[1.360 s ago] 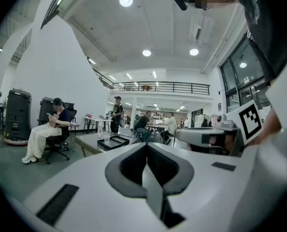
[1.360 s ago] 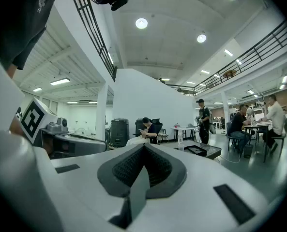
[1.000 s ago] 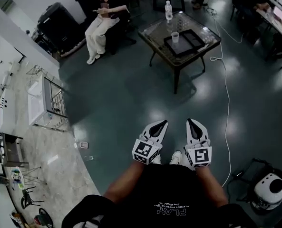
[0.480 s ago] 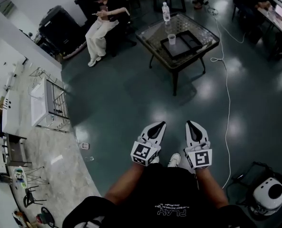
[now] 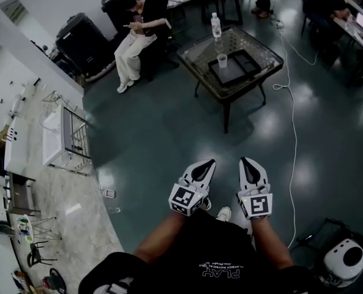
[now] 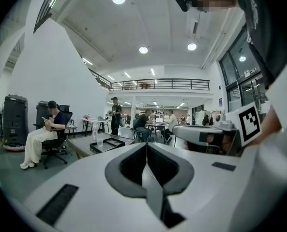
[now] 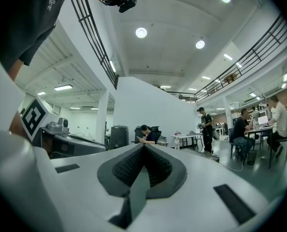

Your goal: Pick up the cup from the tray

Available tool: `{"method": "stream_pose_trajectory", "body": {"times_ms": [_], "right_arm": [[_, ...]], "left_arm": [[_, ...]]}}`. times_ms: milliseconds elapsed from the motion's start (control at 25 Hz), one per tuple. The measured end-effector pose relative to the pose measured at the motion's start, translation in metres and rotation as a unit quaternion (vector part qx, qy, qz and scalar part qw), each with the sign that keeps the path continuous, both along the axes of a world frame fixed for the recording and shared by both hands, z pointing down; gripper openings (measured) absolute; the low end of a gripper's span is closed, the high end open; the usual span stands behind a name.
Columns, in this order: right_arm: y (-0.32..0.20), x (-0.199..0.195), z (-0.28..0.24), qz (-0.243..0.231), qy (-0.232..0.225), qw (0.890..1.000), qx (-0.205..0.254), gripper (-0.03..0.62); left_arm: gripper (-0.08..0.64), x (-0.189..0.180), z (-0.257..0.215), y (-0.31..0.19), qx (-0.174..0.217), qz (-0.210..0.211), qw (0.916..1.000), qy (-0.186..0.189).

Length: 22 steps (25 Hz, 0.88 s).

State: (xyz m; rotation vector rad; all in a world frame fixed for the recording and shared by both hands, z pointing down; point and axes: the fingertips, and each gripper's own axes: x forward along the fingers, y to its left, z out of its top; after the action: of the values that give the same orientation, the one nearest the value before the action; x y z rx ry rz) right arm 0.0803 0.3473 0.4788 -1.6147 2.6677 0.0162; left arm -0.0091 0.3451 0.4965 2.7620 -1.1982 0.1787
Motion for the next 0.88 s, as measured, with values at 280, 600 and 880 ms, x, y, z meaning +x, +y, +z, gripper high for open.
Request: {"method": "stream_pose_trajectory", "body": {"times_ms": [280,600,880], "right_arm": [[-0.023,-0.009,-0.005,0.011,0.006,1.0,0.003,0.009],[-0.072,-0.021,-0.006,0.013,0.011,1.0,0.004,0.009],[-0.114,-0.038,-0.004,0.011,0.016,1.0,-0.008,0.009]], "left_arm": [[0.011,-0.004,-0.005,-0.024,0.013,0.008,0.9999,0.001],[0.011,-0.013,-0.009,-0.072,0.021,0.019,0.9995,0.011],[0.011,-0.027,-0.004,-0.113,0.02,0.028,0.9993,0.016]]}}
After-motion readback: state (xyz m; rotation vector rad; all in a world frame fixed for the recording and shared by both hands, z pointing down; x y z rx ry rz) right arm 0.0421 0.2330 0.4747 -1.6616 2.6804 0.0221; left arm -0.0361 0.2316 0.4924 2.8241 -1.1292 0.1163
